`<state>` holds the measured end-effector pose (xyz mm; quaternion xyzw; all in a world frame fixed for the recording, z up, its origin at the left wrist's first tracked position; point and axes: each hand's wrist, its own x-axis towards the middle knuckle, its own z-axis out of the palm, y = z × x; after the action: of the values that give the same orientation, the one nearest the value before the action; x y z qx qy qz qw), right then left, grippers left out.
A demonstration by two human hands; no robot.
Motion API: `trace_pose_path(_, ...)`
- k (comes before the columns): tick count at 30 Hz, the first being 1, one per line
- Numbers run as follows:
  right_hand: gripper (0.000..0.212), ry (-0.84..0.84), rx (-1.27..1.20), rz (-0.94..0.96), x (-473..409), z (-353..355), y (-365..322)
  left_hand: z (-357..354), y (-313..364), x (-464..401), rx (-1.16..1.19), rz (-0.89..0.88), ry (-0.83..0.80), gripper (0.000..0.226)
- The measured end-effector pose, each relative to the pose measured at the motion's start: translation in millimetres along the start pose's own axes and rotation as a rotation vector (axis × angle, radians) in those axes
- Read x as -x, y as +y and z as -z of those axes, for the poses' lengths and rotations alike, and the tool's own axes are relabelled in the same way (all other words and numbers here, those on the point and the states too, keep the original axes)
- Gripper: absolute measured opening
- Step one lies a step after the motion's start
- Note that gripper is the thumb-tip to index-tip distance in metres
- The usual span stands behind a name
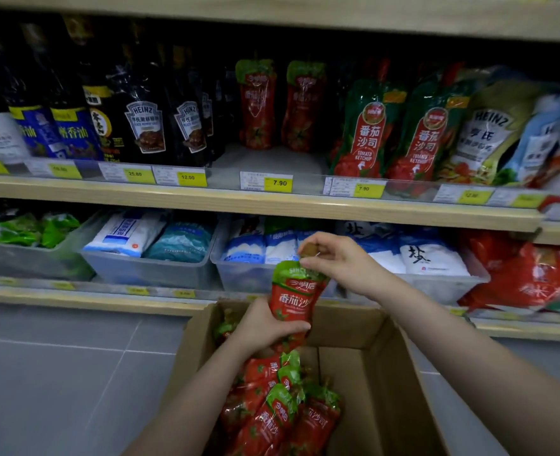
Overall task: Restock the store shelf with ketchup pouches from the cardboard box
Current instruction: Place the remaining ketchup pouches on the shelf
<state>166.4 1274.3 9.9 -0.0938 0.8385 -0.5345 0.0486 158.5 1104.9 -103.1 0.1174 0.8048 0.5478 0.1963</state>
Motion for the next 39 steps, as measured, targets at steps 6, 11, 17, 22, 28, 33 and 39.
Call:
trace_pose_path(6, 0.023, 0.136, -0.043, -0.198, 4.9, 6.3, -9.8, -15.2, 32.4, -1.9, 0.000, -0.052, -0.065, 0.048)
trace_pose_path(11, 0.021, 0.247, -0.109, -0.219, 6.6, 10.7, -16.7, -18.3, 40.2, -0.9, -0.098, -0.114, 0.021, 0.048)
trace_pose_path(17, 0.030, 0.203, 0.001, -0.231, 3.8, 16.3, -24.0, -18.8, 37.3, 5.5, -0.153, -0.162, 0.013, 0.063)
trace_pose_path(22, 0.009, 0.220, -0.140, -0.145, 8.2, 34.4, -37.2, -4.3, 45.8, 8.5, -0.030, -0.179, 0.003, 0.044)
trace_pose_path(28, 0.019, 0.249, -0.258, -0.111, 11.6, 33.9, -26.3, 3.0, 56.0, 3.1, 0.065, -0.172, 0.047, 0.032)
trace_pose_path(33, 0.020, 0.180, -0.284, -0.139, 4.0, 43.5, -38.5, 8.2, 62.1, -2.1, 0.024, -0.156, -0.018, 0.043)
trace_pose_path(39, 0.018, 0.223, -0.288, -0.082, 3.1, 41.5, -30.6, 17.4, 68.9, -11.0, -0.005, -0.168, 0.059, 0.034)
